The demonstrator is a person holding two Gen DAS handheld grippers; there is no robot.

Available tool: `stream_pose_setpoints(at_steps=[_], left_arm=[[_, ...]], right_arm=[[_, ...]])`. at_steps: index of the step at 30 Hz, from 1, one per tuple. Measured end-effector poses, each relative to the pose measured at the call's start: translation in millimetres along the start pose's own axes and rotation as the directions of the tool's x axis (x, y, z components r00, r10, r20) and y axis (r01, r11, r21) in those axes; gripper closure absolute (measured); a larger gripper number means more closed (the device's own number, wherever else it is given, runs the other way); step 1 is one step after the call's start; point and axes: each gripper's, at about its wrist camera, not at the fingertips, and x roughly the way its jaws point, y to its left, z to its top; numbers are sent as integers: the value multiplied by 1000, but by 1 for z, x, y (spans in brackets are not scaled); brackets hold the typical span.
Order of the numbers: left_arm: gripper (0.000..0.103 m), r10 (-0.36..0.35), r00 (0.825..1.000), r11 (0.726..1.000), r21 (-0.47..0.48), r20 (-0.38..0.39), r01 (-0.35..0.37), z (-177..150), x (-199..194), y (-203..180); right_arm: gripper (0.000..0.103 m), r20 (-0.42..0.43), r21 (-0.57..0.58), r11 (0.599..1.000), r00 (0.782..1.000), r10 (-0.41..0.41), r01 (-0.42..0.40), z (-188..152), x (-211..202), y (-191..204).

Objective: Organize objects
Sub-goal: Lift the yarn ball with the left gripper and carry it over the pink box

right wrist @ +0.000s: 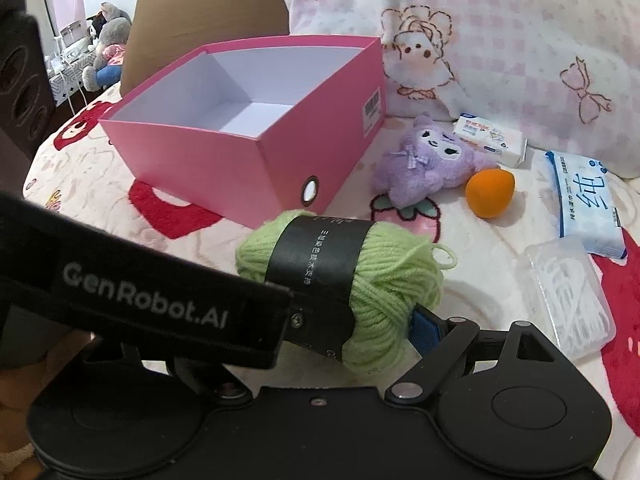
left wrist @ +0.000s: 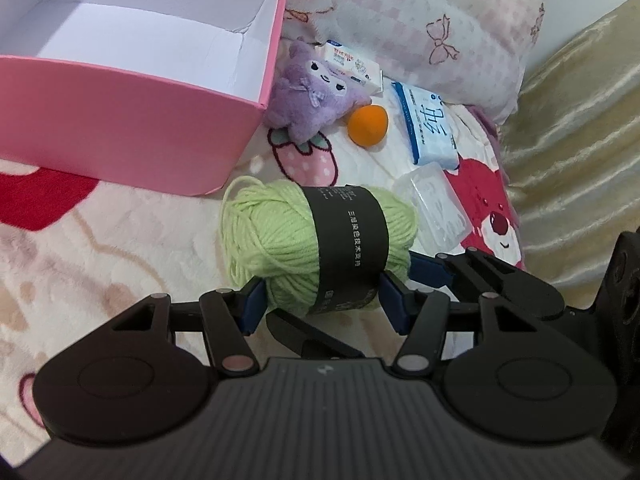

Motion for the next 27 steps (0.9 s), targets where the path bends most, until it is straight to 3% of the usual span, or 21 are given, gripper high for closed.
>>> stream_pose_setpoints(at_steps=[13, 27], left_arm=[[47, 9, 997, 1000, 1, -73, -8, 5, -35, -9], [47, 23, 999, 998, 65, 26, -24, 14, -90, -13]], right_arm=[[13, 4, -56, 997, 999, -54, 54, 5, -25, 28], [13, 95, -150, 988, 995, -22, 36, 28, -59, 58]])
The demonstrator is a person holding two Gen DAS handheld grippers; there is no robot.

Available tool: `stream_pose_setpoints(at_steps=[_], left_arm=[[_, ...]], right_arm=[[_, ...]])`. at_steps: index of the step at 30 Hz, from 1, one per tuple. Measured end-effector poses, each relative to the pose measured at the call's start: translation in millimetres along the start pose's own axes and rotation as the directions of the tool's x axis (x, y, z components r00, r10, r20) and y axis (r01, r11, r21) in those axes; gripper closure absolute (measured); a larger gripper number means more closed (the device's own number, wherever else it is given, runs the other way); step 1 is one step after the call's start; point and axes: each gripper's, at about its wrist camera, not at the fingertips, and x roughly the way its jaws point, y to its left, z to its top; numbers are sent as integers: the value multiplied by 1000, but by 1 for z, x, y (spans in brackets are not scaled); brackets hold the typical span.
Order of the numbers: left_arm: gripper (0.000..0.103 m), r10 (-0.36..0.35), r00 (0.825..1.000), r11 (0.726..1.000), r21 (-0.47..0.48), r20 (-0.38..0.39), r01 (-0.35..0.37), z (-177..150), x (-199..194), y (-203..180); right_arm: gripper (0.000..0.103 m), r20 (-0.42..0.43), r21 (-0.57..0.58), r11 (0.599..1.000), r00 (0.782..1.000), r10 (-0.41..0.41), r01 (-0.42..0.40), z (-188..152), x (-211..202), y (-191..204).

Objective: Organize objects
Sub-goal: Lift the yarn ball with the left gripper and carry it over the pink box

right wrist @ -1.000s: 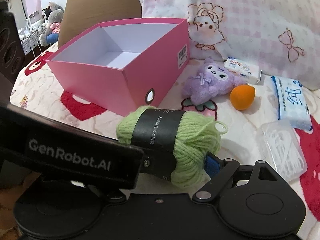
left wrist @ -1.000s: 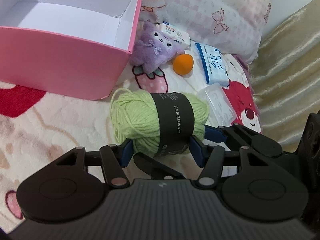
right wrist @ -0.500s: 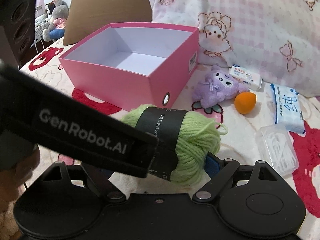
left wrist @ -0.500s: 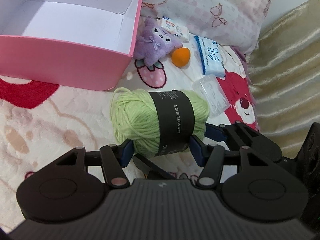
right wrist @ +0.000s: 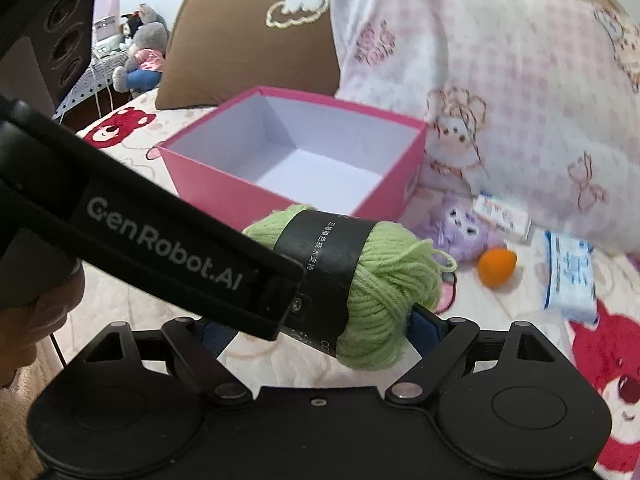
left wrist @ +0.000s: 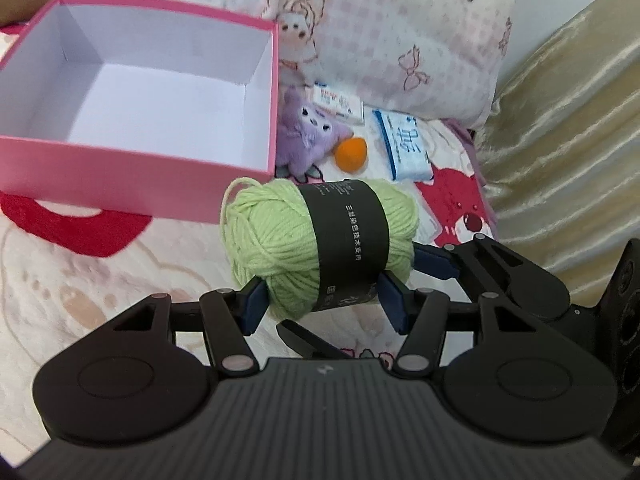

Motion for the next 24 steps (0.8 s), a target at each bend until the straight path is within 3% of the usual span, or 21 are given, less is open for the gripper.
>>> stream_pose_setpoints(at_steps=[18, 24], left_arm=[[46, 27, 994, 999, 19, 109, -29, 12, -55, 18], [46, 62, 988, 996, 48, 143, -70, 23, -66, 24]], right_arm=[[13, 76, -92, 995, 996, 36, -29, 40, -11, 33], [14, 103, -104, 993, 993, 58, -47, 58, -6, 40]])
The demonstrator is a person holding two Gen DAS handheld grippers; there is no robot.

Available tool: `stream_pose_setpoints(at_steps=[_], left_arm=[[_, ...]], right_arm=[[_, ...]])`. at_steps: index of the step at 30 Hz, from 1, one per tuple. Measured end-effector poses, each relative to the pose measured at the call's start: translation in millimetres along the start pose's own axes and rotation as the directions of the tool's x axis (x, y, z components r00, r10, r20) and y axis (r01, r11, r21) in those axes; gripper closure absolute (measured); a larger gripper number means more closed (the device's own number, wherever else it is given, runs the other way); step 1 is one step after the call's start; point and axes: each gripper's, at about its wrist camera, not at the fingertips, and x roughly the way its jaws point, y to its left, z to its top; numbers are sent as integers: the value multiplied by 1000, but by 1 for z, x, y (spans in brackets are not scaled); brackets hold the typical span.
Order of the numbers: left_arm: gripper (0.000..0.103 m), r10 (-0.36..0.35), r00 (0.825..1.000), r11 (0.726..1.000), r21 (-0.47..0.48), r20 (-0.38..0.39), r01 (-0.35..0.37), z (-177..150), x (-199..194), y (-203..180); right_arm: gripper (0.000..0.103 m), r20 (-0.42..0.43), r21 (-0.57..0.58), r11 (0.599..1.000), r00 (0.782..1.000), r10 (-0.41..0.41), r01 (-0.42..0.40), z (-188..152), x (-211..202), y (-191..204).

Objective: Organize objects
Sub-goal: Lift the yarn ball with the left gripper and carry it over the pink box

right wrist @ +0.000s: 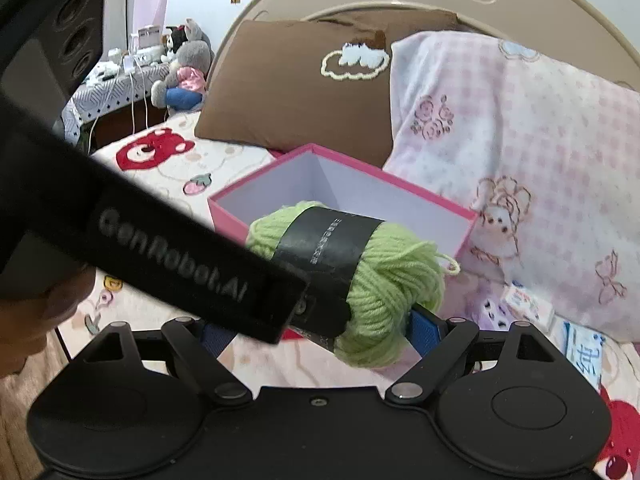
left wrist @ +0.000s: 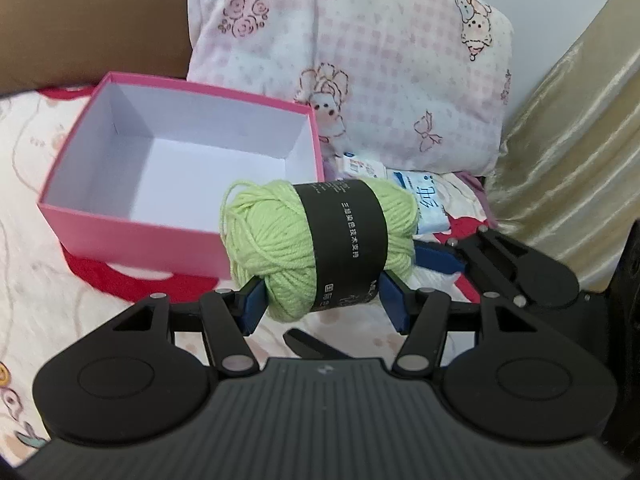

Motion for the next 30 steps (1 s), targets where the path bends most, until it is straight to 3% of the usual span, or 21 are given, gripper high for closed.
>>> stream_pose_setpoints(at_steps=[8, 15, 24, 30], left_arm=[[46, 50, 999, 999, -2, 20, -50, 39, -5, 15], [47, 30, 999, 996, -80, -20, -32, 66, 8, 44], [47, 96, 993, 989, -104, -71, -103, 113, 54, 76], [47, 149, 982, 980, -115, -118, -162, 130, 98, 98]], right_arm=[[25, 51, 35, 998, 998, 47, -49, 33, 17, -16], [28, 15, 29, 993, 994, 111, -111, 55, 49, -31], [30, -33, 145, 972, 981, 193, -186, 78, 114, -63], [41, -92, 212, 958, 972, 217, -194, 74, 165, -77]])
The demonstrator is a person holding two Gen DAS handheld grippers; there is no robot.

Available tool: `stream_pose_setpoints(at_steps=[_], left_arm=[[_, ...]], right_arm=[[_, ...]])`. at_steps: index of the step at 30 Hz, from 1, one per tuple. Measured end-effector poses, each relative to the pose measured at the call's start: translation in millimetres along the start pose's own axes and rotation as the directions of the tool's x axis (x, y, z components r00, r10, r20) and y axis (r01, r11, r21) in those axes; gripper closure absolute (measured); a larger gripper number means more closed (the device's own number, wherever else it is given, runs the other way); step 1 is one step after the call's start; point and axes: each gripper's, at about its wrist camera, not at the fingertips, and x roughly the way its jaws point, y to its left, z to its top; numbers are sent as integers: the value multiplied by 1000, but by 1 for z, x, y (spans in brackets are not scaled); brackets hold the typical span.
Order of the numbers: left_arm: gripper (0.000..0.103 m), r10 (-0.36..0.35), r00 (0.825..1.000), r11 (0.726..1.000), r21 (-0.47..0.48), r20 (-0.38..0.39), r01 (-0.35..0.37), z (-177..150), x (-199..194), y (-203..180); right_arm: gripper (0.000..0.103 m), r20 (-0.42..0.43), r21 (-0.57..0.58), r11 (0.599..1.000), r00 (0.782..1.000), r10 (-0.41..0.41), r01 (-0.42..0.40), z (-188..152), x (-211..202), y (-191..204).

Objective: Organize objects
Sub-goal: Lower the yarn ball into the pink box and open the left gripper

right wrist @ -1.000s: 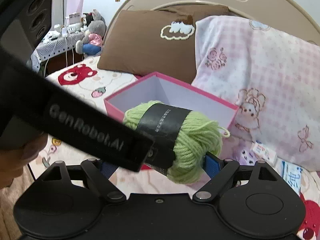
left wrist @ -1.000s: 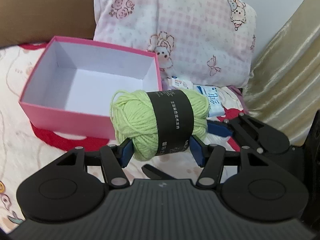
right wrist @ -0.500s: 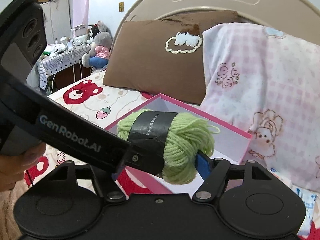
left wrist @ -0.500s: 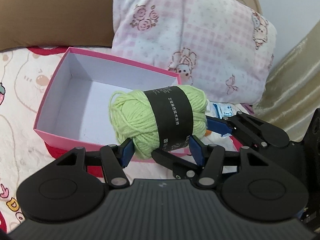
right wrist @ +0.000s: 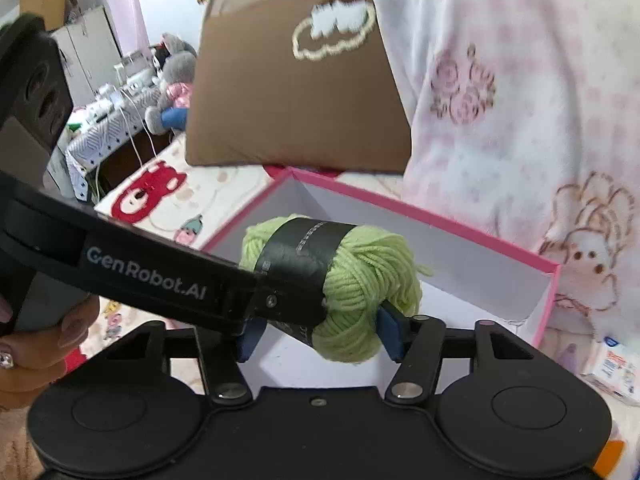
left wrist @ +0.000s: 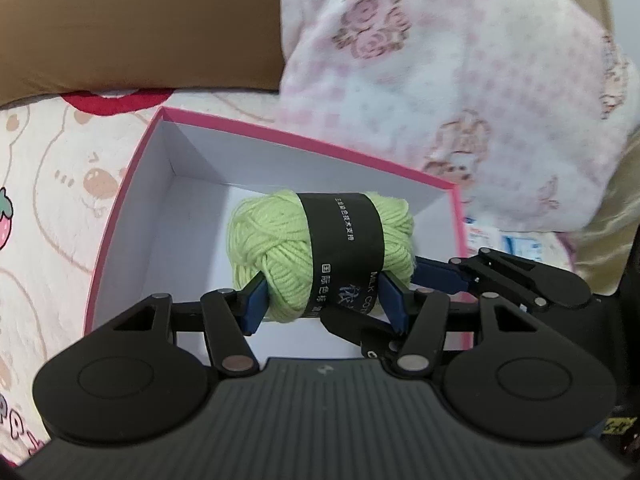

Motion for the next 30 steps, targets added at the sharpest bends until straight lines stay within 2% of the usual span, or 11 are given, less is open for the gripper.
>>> stream_pose_setpoints(at_steps=[10, 15, 19, 20, 25, 30], left_arm=[[46, 39, 996, 999, -35, -80, -42, 27, 59, 26], [46, 31, 993, 997, -60, -114, -38, 36, 82, 35], [46, 33, 995, 997, -71, -96, -40, 43, 88, 40], [46, 40, 995, 997, -61, -87, -46, 44, 87, 39], [46, 73, 995, 996, -50, -61, -76, 44, 91, 41], [44, 45, 998, 993, -112, -40, -49, 36, 86, 56]], right_arm=[[42, -107, 108, 994, 994, 20, -8, 12, 60, -26], [42, -149, 191, 981, 989, 23, 6, 15, 81, -38], [43, -157, 258, 966, 987, 39, 3, 20, 88, -44], [47, -159, 258, 966, 987, 33, 10, 21, 90, -44], [54, -173, 317, 948, 984, 34, 23, 20, 100, -51], [56, -165, 260, 964, 986, -7, 50, 17, 98, -42]])
